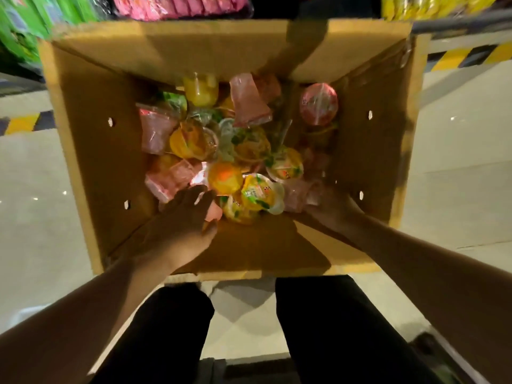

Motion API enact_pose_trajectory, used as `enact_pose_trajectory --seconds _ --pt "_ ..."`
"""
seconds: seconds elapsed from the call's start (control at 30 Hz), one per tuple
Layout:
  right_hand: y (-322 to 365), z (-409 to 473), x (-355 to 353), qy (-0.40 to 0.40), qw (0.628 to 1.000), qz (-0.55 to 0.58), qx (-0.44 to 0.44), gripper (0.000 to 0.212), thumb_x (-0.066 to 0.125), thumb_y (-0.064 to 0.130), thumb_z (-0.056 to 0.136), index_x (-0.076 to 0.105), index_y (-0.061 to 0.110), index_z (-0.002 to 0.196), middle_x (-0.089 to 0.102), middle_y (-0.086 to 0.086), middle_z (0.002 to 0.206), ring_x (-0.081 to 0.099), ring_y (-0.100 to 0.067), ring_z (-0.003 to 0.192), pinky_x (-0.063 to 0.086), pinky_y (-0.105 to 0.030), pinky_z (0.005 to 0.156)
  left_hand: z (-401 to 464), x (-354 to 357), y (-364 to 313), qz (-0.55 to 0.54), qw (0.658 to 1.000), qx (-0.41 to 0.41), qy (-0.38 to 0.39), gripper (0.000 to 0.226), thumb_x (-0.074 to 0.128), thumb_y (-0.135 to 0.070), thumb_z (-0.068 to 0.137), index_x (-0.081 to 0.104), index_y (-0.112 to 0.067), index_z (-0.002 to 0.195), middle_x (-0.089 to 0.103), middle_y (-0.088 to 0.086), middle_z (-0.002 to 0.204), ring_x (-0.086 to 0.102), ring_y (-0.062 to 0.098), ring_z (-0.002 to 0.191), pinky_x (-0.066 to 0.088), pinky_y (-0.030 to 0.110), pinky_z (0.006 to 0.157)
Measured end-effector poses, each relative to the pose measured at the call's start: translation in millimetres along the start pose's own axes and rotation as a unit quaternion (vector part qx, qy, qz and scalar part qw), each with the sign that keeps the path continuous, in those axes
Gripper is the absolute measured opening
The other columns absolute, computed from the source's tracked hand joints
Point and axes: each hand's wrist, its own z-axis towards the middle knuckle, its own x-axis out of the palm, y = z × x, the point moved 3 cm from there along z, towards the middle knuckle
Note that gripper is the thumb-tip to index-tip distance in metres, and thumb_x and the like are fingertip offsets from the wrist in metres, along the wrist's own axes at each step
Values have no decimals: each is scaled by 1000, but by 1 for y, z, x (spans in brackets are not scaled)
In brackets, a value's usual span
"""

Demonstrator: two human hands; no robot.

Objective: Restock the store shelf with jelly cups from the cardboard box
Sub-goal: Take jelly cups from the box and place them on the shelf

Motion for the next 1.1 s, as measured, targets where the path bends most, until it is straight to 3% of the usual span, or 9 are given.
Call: enact_pose_trajectory --seconds 0.1,0.23,0.4,0.47,0.63,0.73,0.8,0.97,1.1 --pt "-9 21 14 -2 1000 11 6 33 65 31 97 65 17 127 64 2 107 64 -21 103 47 -26 71 12 12 -3 -8 1000 25 -15 57 63 -32 94 43 -20 146 43 9 149 37 30 141 42 44 107" --pt "-14 48 32 -64 995 52 64 43 67 30 97 58 10 134 64 -8 121 63 -28 111 50 -30 74 18 27 -5 -9 999 37 -16 53 60 -31 95 41 -26 145 39 1 146 31 24 139 40 42 110" --pt "-15 75 52 -101 990 39 94 63 73 23 94 44 -4 142 51 -20 141 51 -32 131 36 -22 79 18 35 -2 1 992 81 -95 49 50 -35 86 54 -16 131 55 10 124 50 36 119 54 45 90" --pt "-17 73 55 -144 980 73 116 60 81 15 86 51 -1 135 57 -14 132 55 -29 125 36 -16 76 17 34 -5 -1 991 84 -100 49 48 -35 86 56 -15 130 57 10 123 51 37 118 55 46 89" --pt "-13 35 36 -169 976 96 99 60 78 24 86 44 19 135 49 -6 133 62 -31 107 41 -28 72 5 22 -11 -34 992 72 -101 47 47 -34 86 53 -20 130 57 7 126 51 32 122 54 45 92" --pt "-9 -1 6 -183 974 118 60 39 84 18 80 55 34 102 54 22 92 66 -15 89 45 -23 59 -9 7 -25 -56 992 62 -99 50 46 -38 87 56 -21 133 58 5 128 50 27 125 55 42 88" --pt "0 -30 -10 -186 968 162 41 34 87 26 76 55 36 85 60 21 86 67 -7 85 53 -24 61 -15 -6 -37 -107 992 37 -59 53 50 -42 92 49 -26 143 52 0 136 45 19 129 52 40 95" --pt "31 -90 -17 -141 962 236 -5 60 93 43 67 56 34 114 71 16 101 69 2 92 61 -33 80 -25 -32 -80 -284 957 47 41 96 81 -39 81 18 -51 152 43 -17 147 49 6 128 47 34 105" --pt "60 -123 -3 -152 950 262 -71 66 89 40 69 54 30 123 67 11 119 66 -7 110 59 -38 90 -31 -32 -98 -339 938 75 27 97 90 -36 71 30 -49 146 57 -24 133 59 -1 118 53 28 98"
